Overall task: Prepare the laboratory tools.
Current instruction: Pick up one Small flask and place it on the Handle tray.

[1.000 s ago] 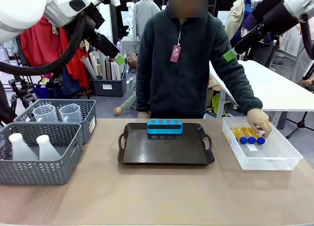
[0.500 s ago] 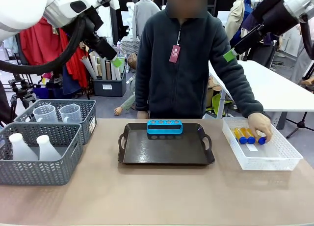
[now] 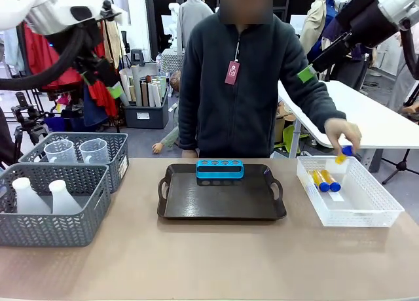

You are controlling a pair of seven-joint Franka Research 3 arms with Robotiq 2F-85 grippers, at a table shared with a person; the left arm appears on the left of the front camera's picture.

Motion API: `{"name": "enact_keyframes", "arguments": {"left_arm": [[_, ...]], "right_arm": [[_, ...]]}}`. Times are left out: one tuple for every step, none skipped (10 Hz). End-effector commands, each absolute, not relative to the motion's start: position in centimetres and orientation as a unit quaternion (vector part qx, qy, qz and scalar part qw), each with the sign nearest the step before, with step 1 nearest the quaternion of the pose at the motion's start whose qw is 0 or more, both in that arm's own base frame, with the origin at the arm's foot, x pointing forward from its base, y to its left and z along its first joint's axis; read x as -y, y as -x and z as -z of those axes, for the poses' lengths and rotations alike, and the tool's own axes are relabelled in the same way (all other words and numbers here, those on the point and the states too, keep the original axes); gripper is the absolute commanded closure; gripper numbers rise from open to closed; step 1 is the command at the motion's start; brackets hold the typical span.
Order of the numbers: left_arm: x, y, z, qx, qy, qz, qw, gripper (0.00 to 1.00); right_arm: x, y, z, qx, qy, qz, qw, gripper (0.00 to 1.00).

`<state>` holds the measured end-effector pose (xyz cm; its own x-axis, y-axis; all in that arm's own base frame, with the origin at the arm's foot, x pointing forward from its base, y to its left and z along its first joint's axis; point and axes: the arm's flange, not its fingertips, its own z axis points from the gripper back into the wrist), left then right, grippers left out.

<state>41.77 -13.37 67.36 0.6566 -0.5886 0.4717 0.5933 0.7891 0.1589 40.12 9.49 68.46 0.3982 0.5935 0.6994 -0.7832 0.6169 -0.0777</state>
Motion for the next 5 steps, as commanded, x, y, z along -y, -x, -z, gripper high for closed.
{"name": "enact_keyframes", "arguments": {"left_arm": [[10.1, -40.7, -66.5, 0.241, -0.022, 0.276, 0.930, 0.00], [7.9, -40.3, -65.5, 0.233, -0.029, 0.266, 0.935, 0.00], [5.0, -40.4, -64.4, 0.217, -0.033, 0.242, 0.945, 0.00], [3.2, -40.4, -63.5, 0.208, -0.033, 0.224, 0.952, 0.00], [1.8, -40.2, -63.1, 0.204, -0.034, 0.208, 0.956, 0.00]], "right_arm": [[-9.5, -40.0, -68.6, 0.357, -0.133, -0.418, 0.825, 0.00], [-9.5, -40.0, -68.6, 0.357, -0.133, -0.418, 0.825, 0.00], [-9.5, -40.0, -68.6, 0.357, -0.133, -0.418, 0.825, 0.00], [-9.5, -40.0, -68.6, 0.357, -0.133, -0.418, 0.825, 0.00], [-9.5, -40.0, -68.6, 0.357, -0.133, -0.418, 0.825, 0.00]]}}
